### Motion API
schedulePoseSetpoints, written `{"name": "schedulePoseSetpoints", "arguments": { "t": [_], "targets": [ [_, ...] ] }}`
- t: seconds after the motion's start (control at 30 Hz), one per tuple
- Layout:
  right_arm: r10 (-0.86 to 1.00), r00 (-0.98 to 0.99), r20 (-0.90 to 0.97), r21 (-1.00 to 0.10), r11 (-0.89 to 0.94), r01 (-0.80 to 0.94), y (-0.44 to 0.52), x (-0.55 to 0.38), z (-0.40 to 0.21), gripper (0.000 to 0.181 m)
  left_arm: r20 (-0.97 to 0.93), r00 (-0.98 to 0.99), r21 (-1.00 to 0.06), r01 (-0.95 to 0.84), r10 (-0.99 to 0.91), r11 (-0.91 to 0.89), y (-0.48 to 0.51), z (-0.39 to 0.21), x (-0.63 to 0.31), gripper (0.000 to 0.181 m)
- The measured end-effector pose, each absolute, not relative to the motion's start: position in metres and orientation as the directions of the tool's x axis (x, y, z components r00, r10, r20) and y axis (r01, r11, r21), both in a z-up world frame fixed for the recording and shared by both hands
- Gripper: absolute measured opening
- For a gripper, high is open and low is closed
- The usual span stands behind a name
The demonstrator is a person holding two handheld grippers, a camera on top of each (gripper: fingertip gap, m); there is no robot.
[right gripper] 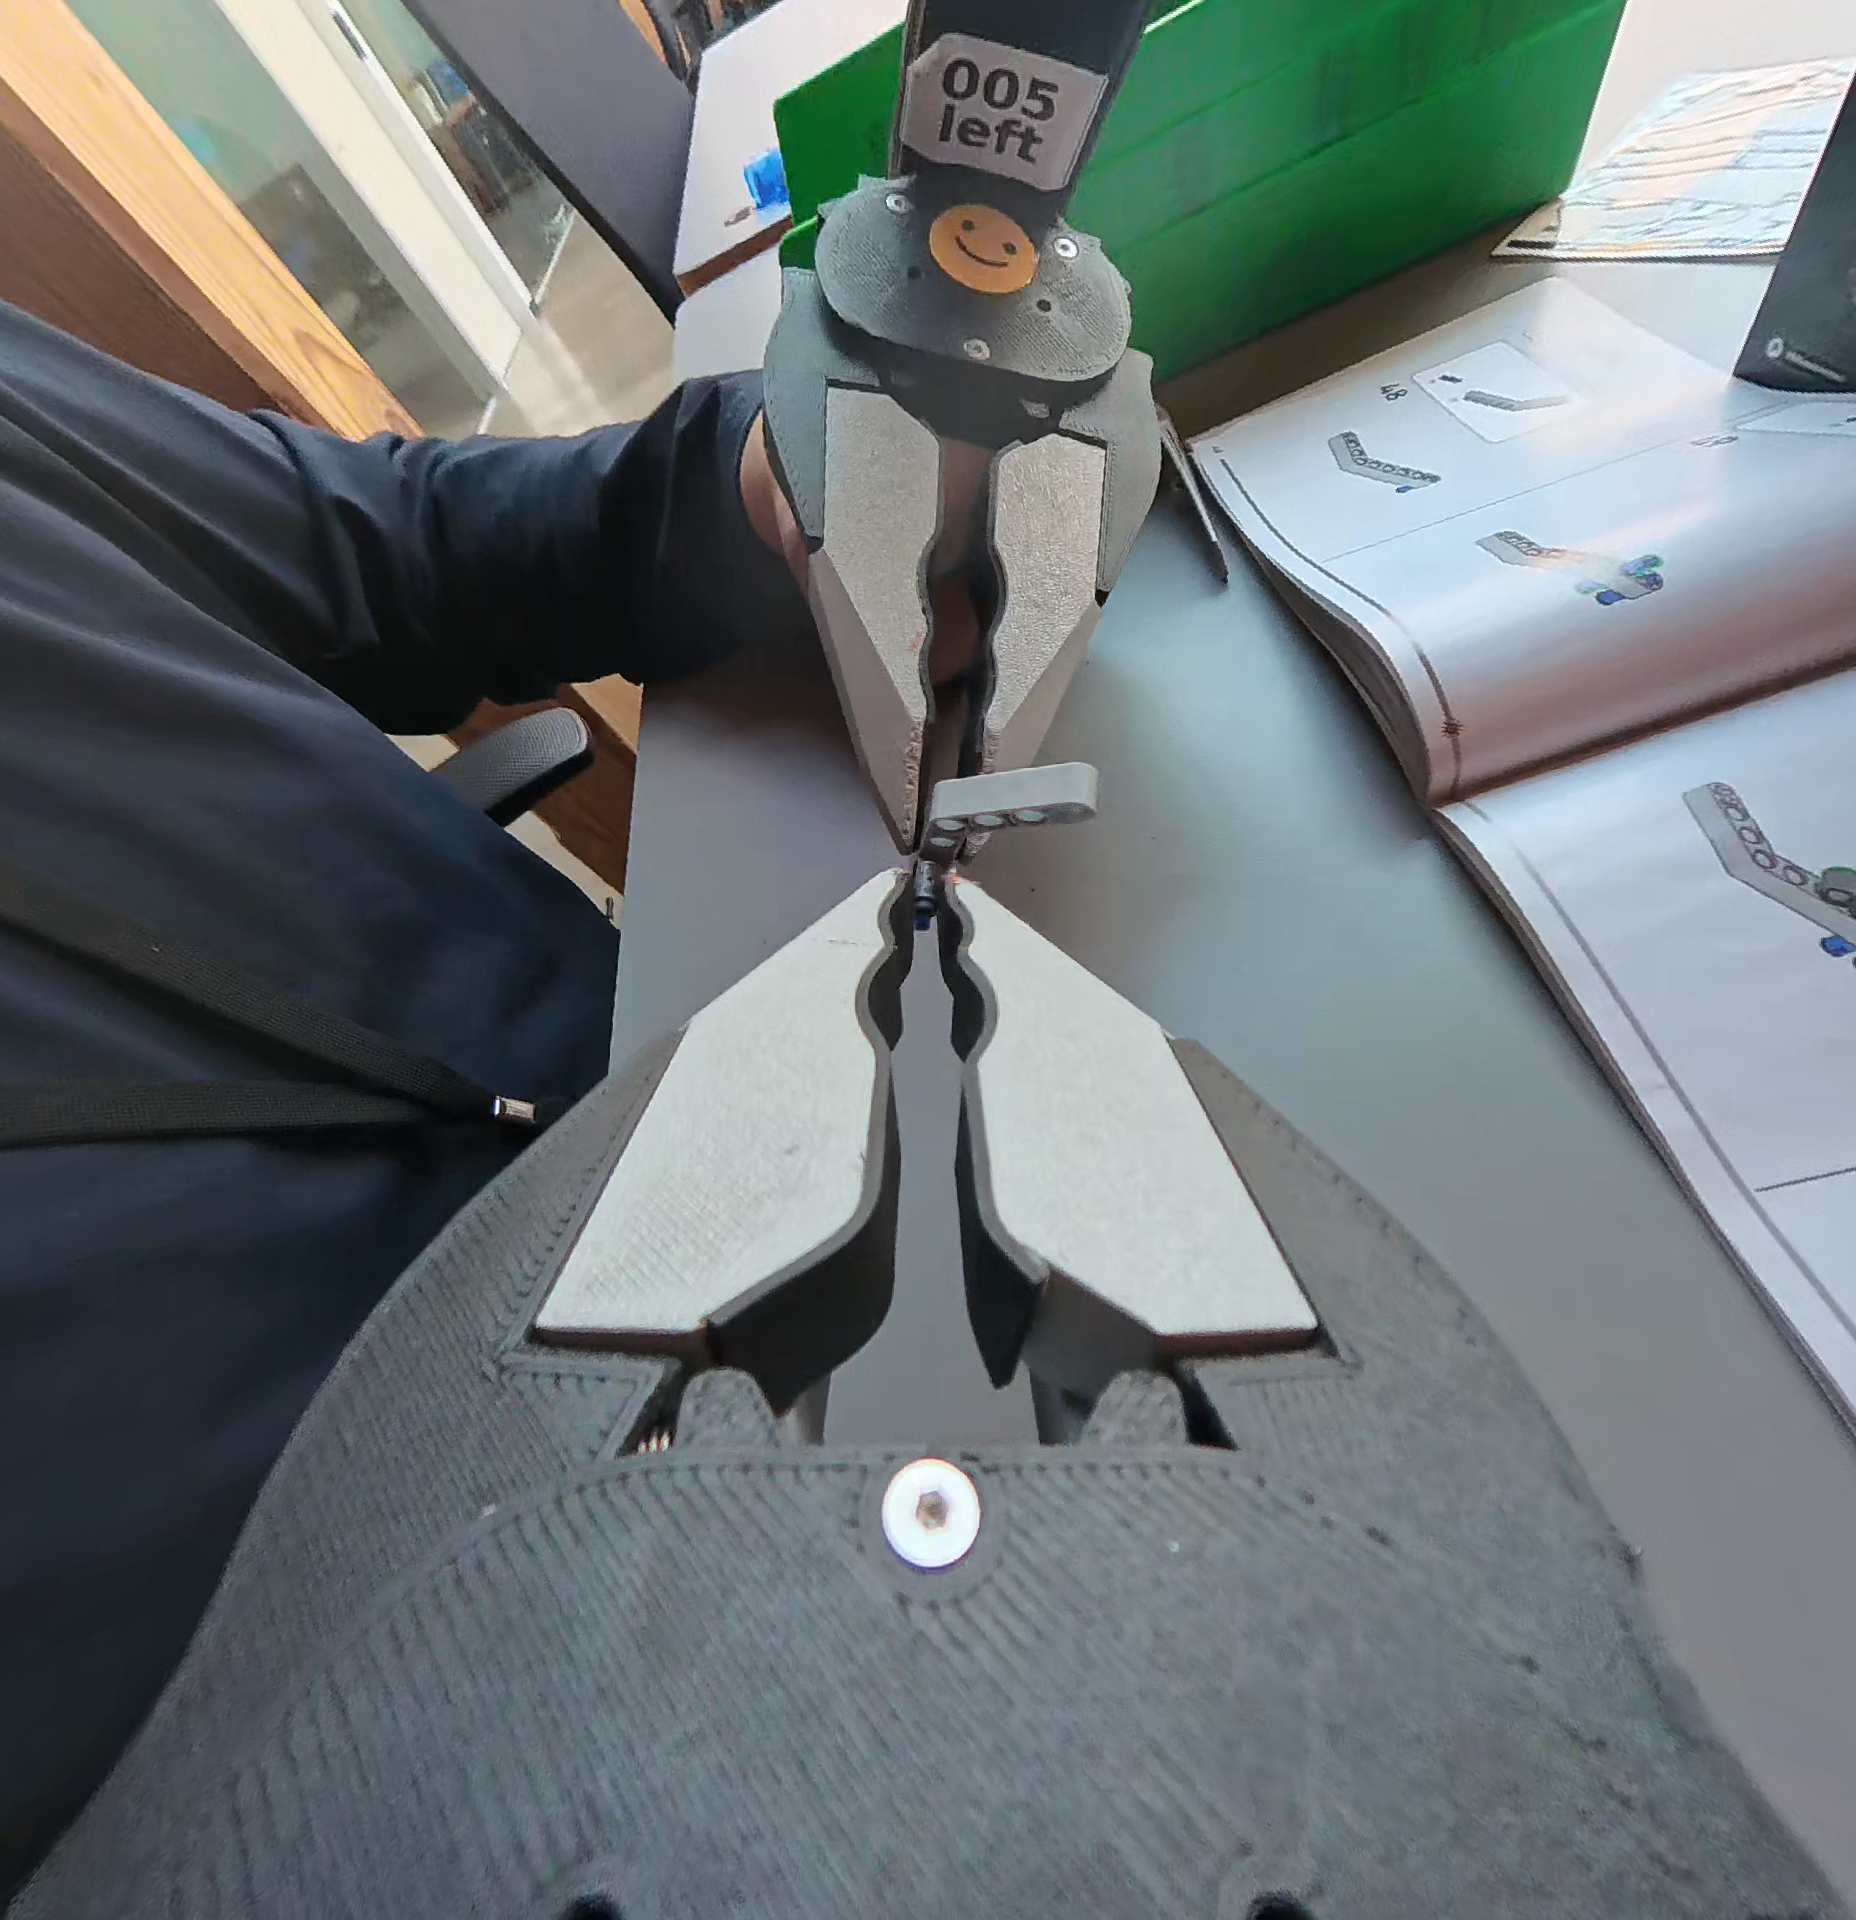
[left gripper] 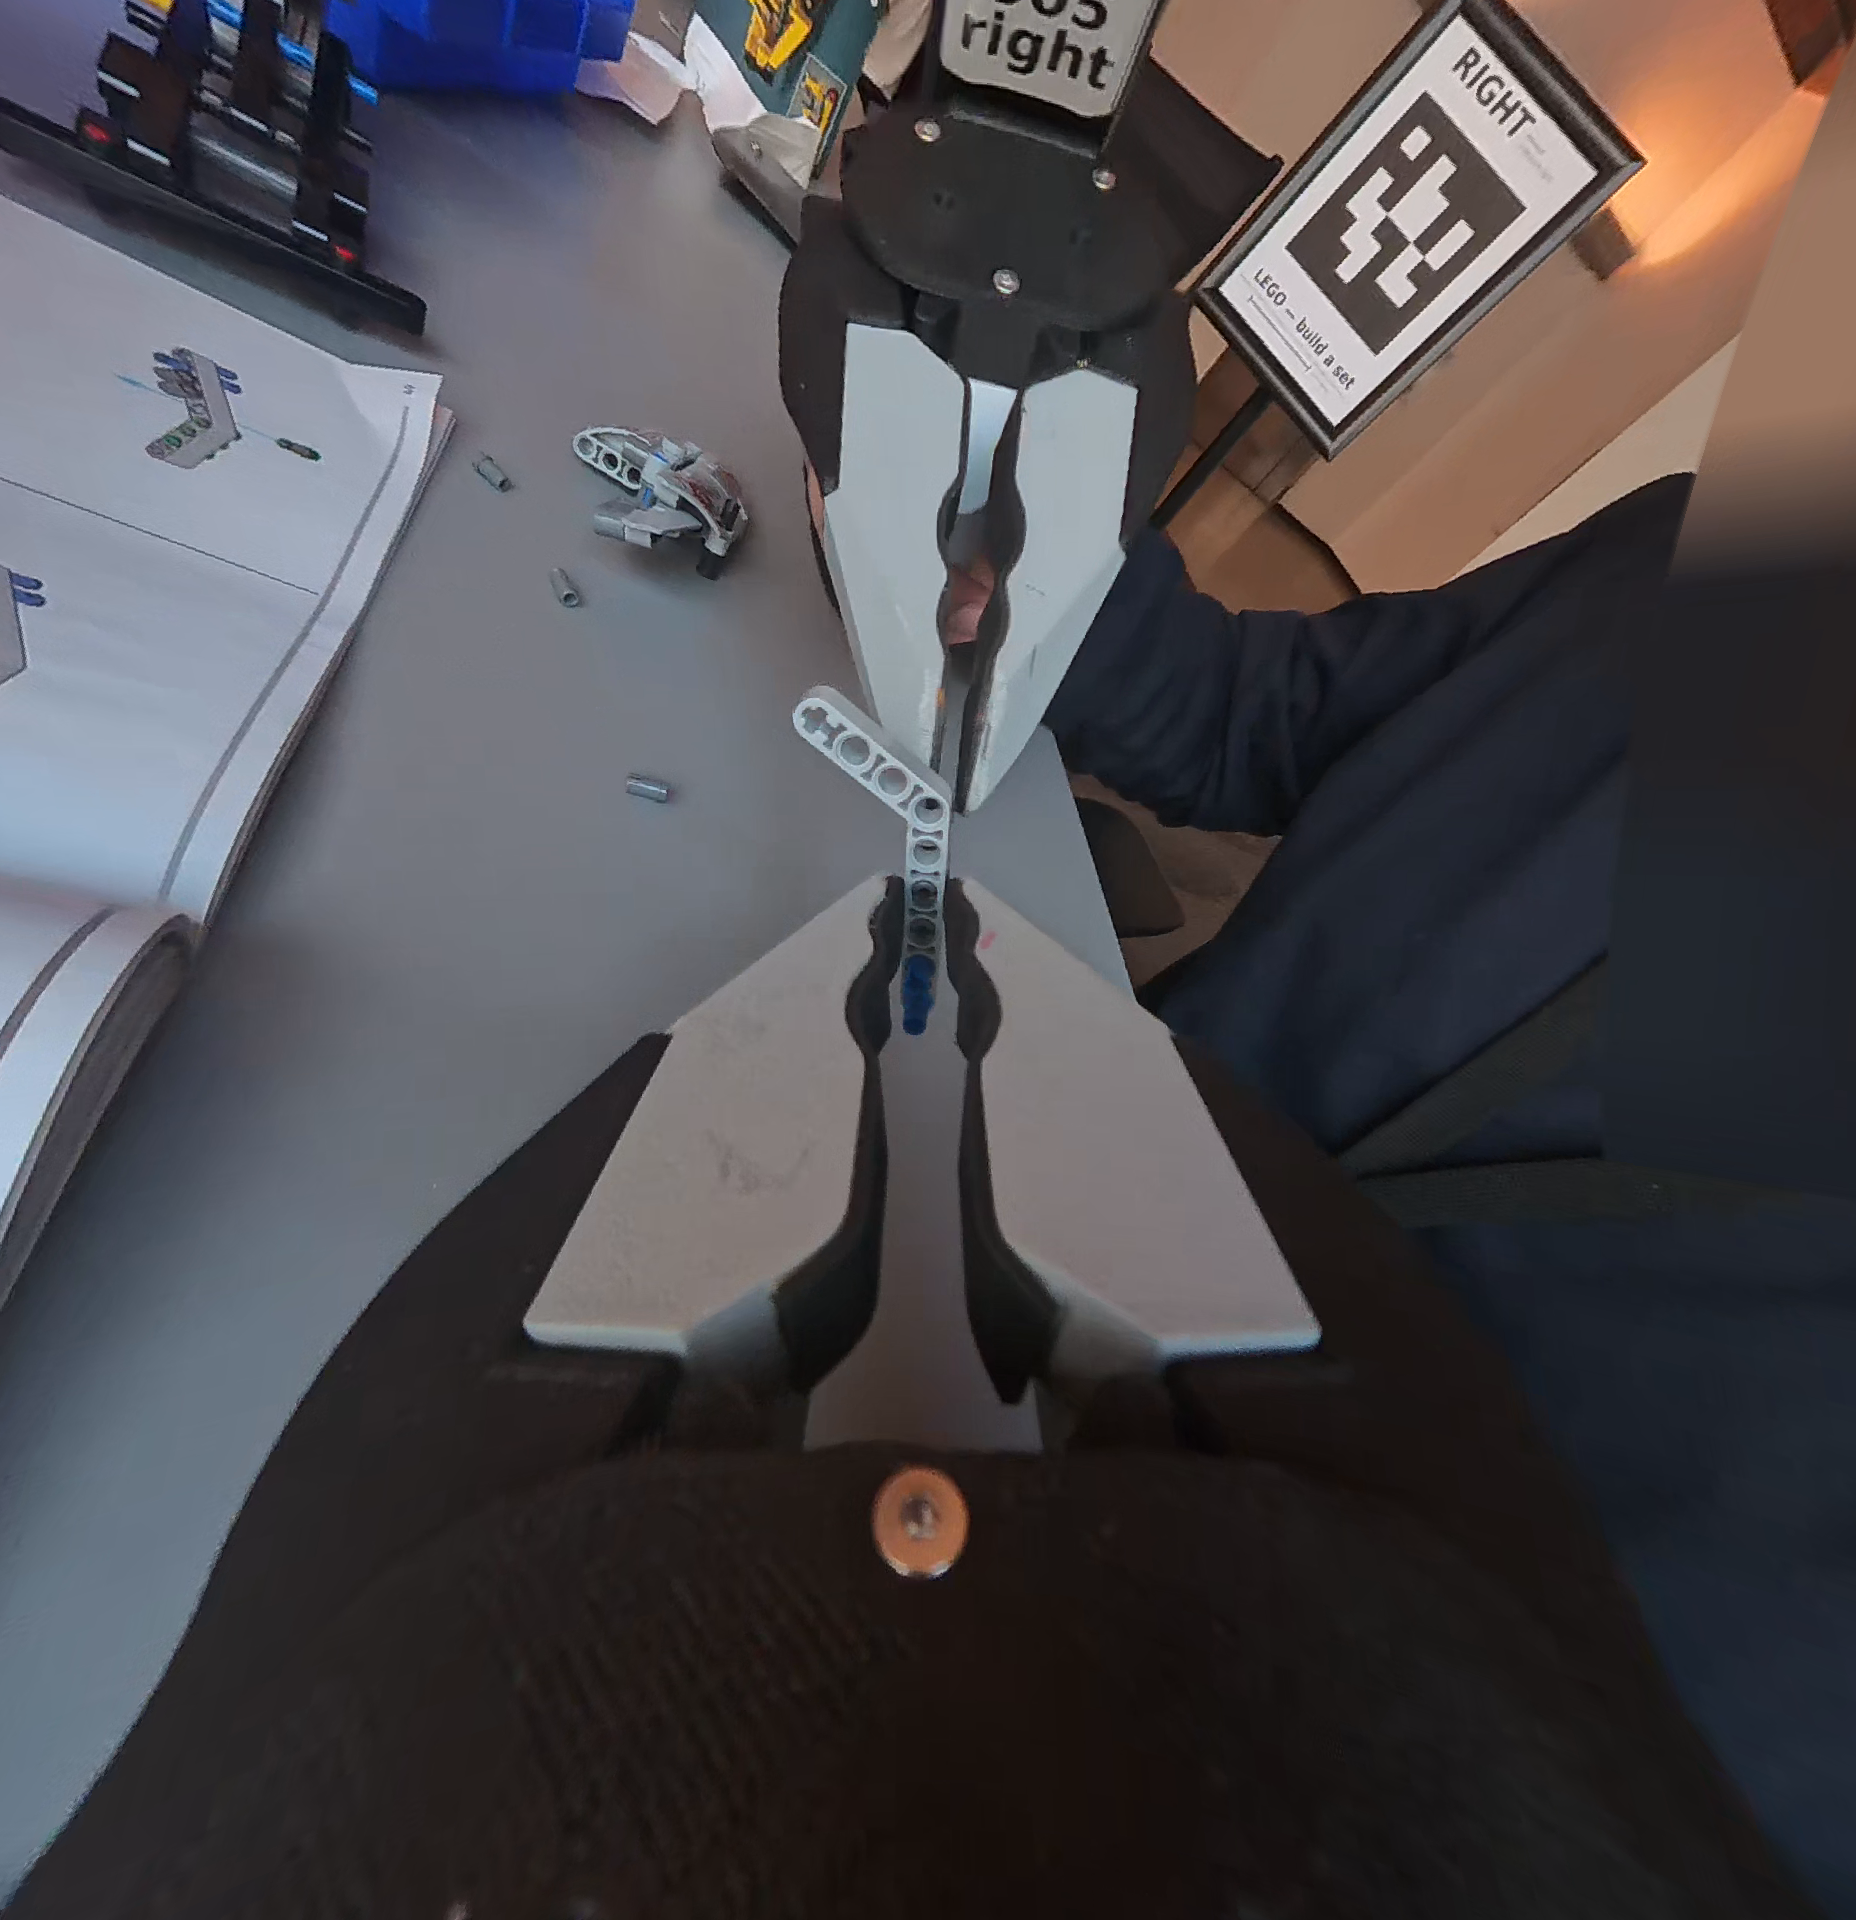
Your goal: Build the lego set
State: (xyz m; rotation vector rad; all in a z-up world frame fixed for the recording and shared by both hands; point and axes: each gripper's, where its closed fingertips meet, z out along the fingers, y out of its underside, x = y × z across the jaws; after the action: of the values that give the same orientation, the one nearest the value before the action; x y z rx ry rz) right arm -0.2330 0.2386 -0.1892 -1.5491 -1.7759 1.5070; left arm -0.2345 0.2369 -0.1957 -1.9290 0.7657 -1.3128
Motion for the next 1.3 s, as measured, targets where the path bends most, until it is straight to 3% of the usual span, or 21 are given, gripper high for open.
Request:
{"name": "schedulePoseSetpoints", "arguments": {
  "t": [0.53,0.97,1.3],
  "targets": [
    [0.85,-0.328,-0.413,-0.8,-0.166,0.577,0.234,-0.235,-0.212,0.001,0.527,0.388,-0.737,-0.235,-0.756,-0.634,0.232,-0.22,-0.227,0.004],
    [0.843,-0.324,-0.429,-0.792,-0.179,0.583,0.23,-0.238,-0.217,0.001,0.535,0.381,-0.744,-0.211,-0.754,-0.634,0.232,-0.216,-0.23,0.004],
    [0.844,-0.352,-0.404,-0.882,-0.258,0.395,0.237,-0.242,-0.174,0.001,0.654,0.19,-0.755,0.093,-0.732,-0.649,0.239,-0.171,-0.234,0.003]
  ]
}}
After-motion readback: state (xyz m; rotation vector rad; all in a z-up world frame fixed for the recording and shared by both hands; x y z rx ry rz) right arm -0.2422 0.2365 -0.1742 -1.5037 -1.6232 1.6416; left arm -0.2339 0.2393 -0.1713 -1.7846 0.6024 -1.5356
